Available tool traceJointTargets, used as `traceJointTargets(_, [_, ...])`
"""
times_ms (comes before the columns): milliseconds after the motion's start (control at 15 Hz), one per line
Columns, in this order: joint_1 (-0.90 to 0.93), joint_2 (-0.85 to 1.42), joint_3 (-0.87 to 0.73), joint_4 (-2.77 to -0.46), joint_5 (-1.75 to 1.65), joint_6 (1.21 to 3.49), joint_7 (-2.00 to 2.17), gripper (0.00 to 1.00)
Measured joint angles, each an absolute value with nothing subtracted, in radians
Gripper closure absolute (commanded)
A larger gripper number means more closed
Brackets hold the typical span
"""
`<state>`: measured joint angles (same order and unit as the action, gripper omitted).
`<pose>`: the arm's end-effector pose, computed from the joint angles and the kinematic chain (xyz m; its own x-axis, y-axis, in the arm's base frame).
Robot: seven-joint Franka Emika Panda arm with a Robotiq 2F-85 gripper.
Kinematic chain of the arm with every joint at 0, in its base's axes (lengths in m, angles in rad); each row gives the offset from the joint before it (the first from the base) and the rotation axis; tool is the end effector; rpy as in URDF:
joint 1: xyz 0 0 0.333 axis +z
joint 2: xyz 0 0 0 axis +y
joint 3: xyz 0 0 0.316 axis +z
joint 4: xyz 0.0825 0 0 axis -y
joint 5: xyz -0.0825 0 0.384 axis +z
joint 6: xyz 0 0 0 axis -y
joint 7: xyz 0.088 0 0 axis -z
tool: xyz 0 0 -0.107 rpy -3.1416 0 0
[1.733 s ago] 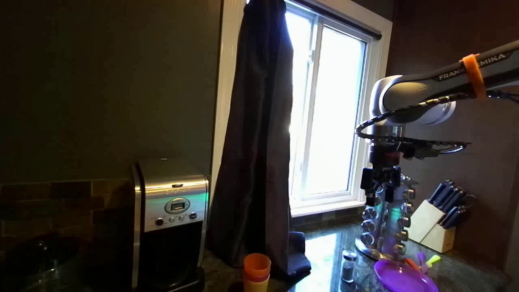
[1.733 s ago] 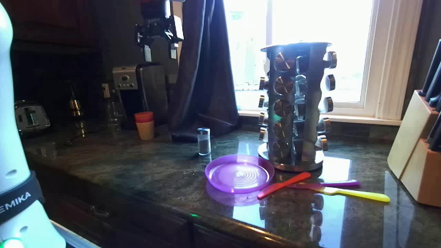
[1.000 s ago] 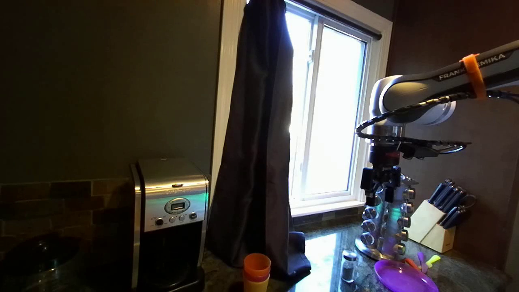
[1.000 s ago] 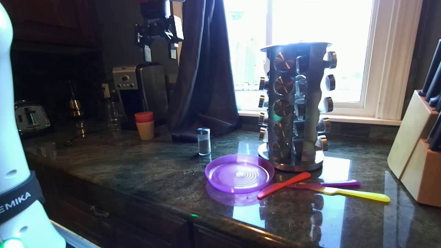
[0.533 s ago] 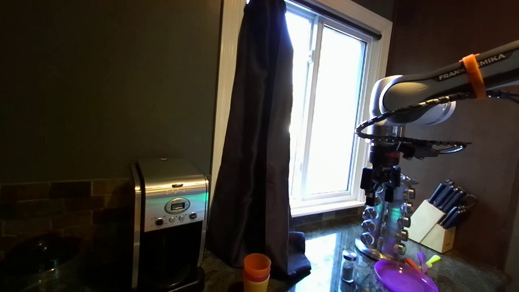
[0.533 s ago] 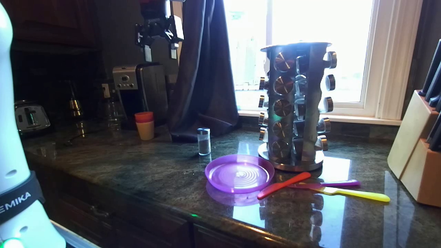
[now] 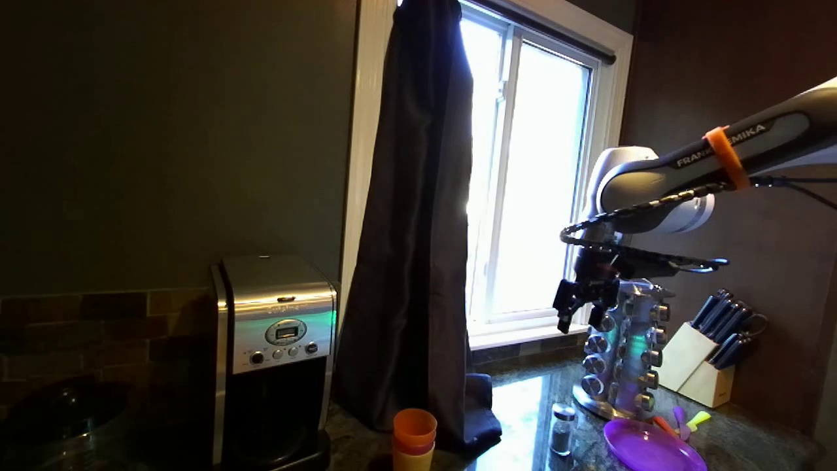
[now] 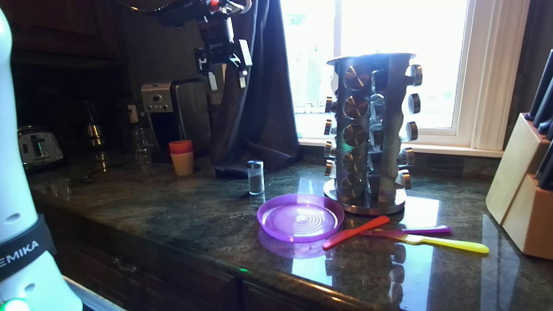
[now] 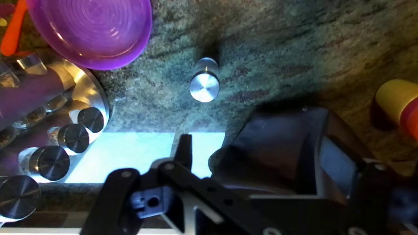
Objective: Put the black pepper container in the seasoning rack
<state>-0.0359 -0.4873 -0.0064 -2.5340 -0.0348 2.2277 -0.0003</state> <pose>0.4095 -0.0185 0.4589 0.9835 -0.0199 0.1797 -0.0253 -0.9993 0.0280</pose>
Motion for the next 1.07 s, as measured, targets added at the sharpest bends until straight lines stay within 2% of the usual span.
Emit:
traceJointTargets(400, [-0.085, -0.365, -0.013, -2.595, -0.065, 2.443, 0.005, 0.0])
traceJointTargets(1067, [-0.101, -0.132, -0.021, -2.606, -0.117, 2.631, 0.015, 0.0])
